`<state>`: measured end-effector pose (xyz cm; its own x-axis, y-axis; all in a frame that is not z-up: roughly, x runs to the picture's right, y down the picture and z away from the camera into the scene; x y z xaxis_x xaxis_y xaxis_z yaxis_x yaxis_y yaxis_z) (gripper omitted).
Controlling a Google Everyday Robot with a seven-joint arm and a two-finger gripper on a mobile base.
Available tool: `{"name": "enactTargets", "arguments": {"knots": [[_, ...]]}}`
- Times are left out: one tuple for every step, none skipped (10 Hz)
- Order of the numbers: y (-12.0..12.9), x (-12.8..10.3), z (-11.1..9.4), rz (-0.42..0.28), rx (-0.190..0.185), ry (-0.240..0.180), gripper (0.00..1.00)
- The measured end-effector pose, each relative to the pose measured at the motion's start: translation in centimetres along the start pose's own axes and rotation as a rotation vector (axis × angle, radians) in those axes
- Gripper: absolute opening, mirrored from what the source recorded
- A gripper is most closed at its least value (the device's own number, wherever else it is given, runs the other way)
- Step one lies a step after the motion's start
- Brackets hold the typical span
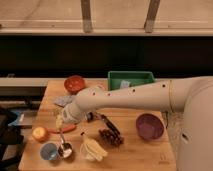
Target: Place fork in metal cup
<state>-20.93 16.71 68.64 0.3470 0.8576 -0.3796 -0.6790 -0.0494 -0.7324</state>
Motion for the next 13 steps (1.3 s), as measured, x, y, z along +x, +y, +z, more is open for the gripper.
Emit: {"name": "enactTargets", "arguments": {"knots": [[0.2, 0.2, 0.6, 0.003, -0.009, 0.004, 0.00], [0.4, 0.5, 1.2, 0.006, -0.016, 0.011, 0.00], [0.3, 1.0, 2.0, 0.012, -0.020, 0.022, 0.00], [0.1, 1.3, 2.4, 0.021, -0.017, 0.029, 0.00], [-0.5, 1.9, 3.0, 0.036, -0.011, 0.038, 0.00], [-1.0, 2.3, 3.5, 0.045, -0.008, 0.043, 0.00], [-1.4, 2.9, 3.9, 0.053, -0.004, 0.048, 0.00], [-1.7, 3.2, 4.2, 0.059, -0.003, 0.049, 0.00], [-2.1, 3.5, 4.5, 0.064, -0.004, 0.045, 0.00], [-2.5, 3.9, 4.7, 0.068, -0.005, 0.034, 0.00], [-2.8, 4.2, 4.8, 0.070, -0.003, 0.021, 0.00], [-3.0, 4.3, 4.7, 0.072, -0.001, 0.006, 0.00], [-3.3, 4.3, 4.6, 0.074, 0.002, -0.009, 0.00]]}}
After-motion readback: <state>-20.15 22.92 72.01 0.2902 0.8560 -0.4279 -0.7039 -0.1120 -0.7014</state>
